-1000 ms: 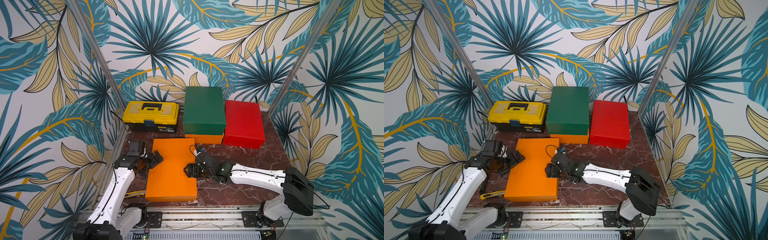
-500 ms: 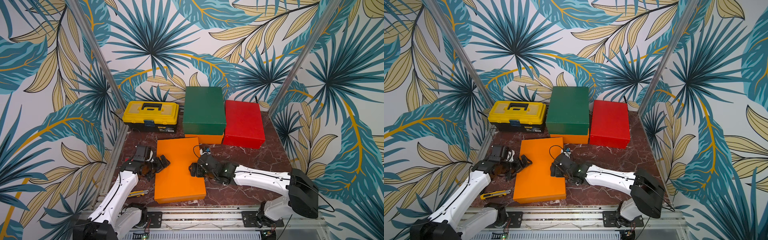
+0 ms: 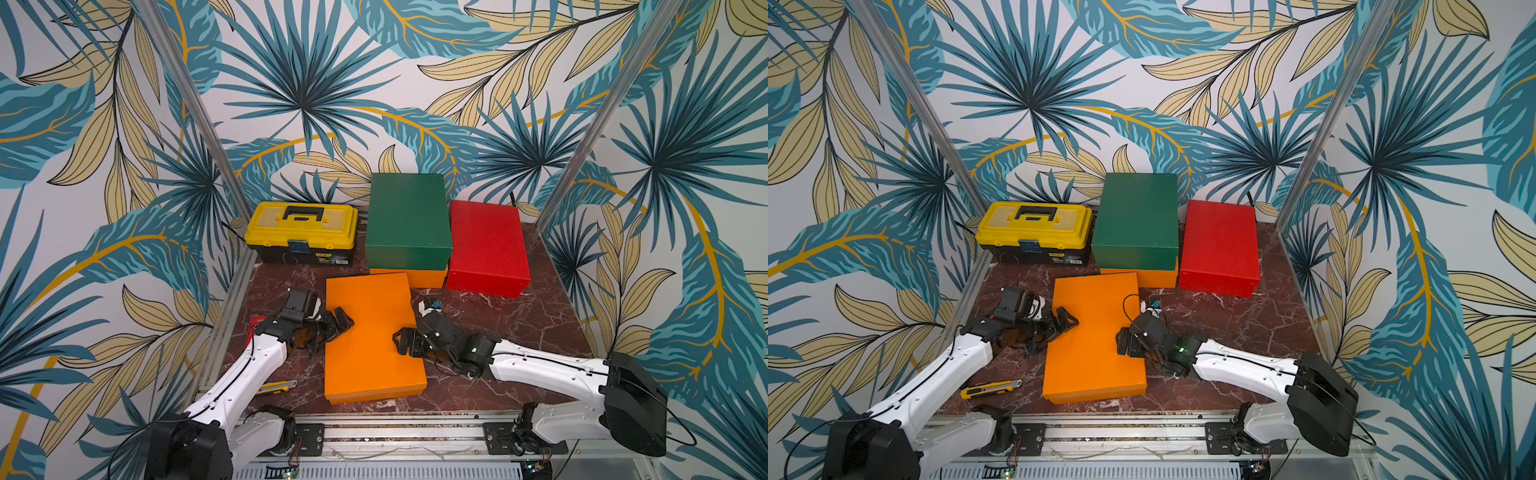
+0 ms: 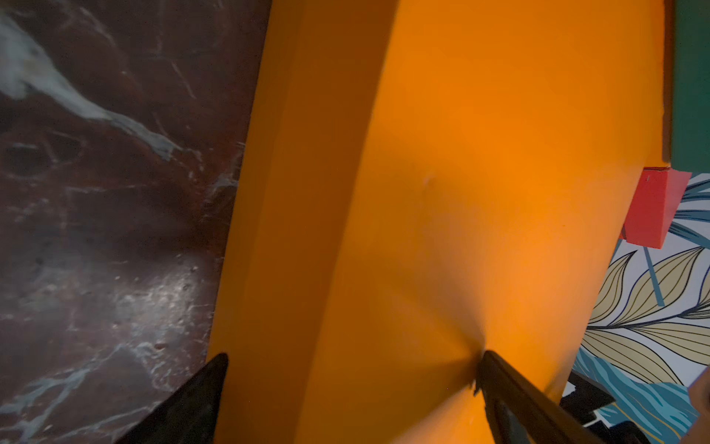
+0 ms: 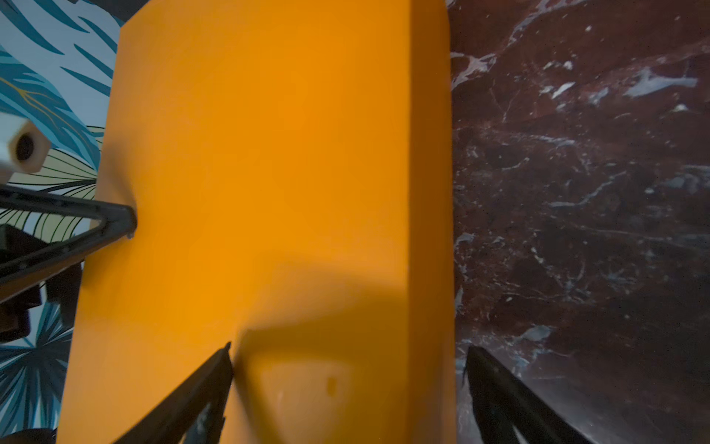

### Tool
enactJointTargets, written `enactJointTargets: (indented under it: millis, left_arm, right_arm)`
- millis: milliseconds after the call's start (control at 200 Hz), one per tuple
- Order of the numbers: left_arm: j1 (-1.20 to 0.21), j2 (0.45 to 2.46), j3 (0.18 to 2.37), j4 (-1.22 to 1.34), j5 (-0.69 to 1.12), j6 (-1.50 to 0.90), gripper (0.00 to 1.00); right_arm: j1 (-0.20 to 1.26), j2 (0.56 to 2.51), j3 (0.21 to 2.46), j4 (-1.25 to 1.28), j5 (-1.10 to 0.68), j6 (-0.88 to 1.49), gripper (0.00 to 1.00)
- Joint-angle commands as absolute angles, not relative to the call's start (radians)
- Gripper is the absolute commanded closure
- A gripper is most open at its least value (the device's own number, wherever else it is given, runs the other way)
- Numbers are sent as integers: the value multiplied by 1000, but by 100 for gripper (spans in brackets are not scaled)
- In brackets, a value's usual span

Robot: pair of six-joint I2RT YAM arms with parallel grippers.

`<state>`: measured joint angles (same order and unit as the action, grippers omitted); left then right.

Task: Stack the shoeboxes
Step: Pick up the shoebox from the center of the board.

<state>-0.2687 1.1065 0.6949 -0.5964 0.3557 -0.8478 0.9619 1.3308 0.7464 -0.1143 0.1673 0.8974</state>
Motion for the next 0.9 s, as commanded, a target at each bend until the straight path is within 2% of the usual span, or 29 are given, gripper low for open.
enactJointTargets:
  millis: [0,185,406,896]
  left_arm:
    - [-311,1147,702,-548,337,-872,0]
    - [-359,1196,731,-529,323,-876,0]
    - [-401,1212,756,-520,337,-895,0]
    - [-452,1056,781,-557,336,-959,0]
  right_arm:
    - [960,1346,706,-17,101,888,6]
    - [961,1355,669,70,61,914,13]
    - [962,1332,709,-23,41,907,20]
    - [1043,1339,903,-176,12,833,39]
